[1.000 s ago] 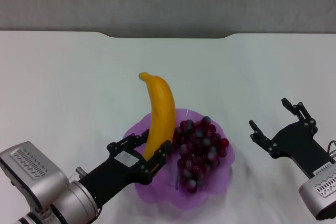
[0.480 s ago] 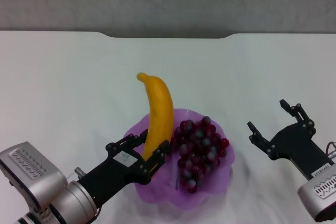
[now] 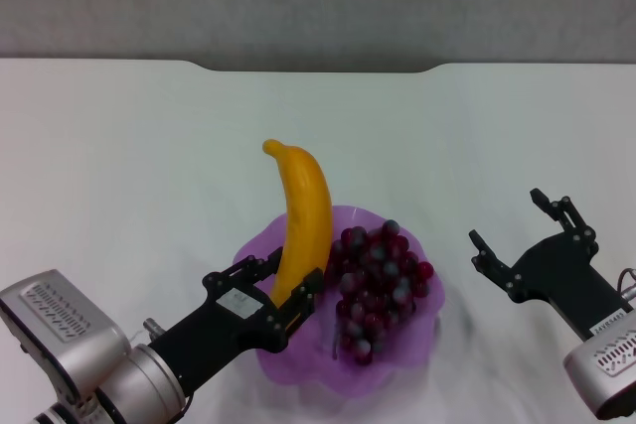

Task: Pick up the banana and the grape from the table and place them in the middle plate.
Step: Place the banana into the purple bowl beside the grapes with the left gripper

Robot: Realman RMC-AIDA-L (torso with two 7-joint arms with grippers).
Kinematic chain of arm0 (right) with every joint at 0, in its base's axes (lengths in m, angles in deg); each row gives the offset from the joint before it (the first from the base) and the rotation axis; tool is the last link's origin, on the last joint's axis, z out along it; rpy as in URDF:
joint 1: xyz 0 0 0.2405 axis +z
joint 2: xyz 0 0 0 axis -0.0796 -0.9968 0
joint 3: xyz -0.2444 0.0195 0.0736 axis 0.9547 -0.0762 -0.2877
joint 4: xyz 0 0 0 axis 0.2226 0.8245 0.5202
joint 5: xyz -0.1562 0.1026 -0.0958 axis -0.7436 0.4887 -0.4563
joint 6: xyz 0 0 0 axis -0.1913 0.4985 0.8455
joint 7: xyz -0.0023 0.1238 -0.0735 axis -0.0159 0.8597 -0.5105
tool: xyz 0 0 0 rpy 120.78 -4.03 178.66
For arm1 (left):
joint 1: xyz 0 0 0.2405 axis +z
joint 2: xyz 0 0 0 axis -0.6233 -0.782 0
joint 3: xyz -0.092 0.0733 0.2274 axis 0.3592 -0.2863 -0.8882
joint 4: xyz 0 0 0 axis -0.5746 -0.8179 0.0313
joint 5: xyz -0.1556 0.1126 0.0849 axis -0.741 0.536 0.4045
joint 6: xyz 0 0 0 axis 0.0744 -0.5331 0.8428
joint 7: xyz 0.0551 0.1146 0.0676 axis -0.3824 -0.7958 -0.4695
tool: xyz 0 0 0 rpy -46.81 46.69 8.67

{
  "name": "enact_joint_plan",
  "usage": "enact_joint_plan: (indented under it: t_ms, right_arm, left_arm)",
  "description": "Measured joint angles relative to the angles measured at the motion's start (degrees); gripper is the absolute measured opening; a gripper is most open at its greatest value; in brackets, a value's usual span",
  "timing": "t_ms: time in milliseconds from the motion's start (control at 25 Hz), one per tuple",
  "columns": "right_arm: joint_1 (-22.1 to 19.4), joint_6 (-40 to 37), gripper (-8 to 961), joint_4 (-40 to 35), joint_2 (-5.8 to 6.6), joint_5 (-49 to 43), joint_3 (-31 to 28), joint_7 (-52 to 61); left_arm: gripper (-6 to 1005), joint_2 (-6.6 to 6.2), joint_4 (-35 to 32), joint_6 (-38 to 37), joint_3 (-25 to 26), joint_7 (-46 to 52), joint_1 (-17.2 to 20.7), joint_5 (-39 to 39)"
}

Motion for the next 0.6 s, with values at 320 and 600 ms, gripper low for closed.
enact_joint_plan:
  t_ms: [320,600]
  right_arm:
    - [0.0,-0.05,897,-0.03,0.0,-0.01,0.0,0.0]
    - [0.0,-0.04,897,-0.16,0.0,0.01,0.0,0.0]
  left_arm:
    - [521,0.0,0.0,-0.09,0.0,0.05,-0.07,0.03]
    - [751,0.0,-0.08,0.04,0.0,0.24,-0.19,-0.15]
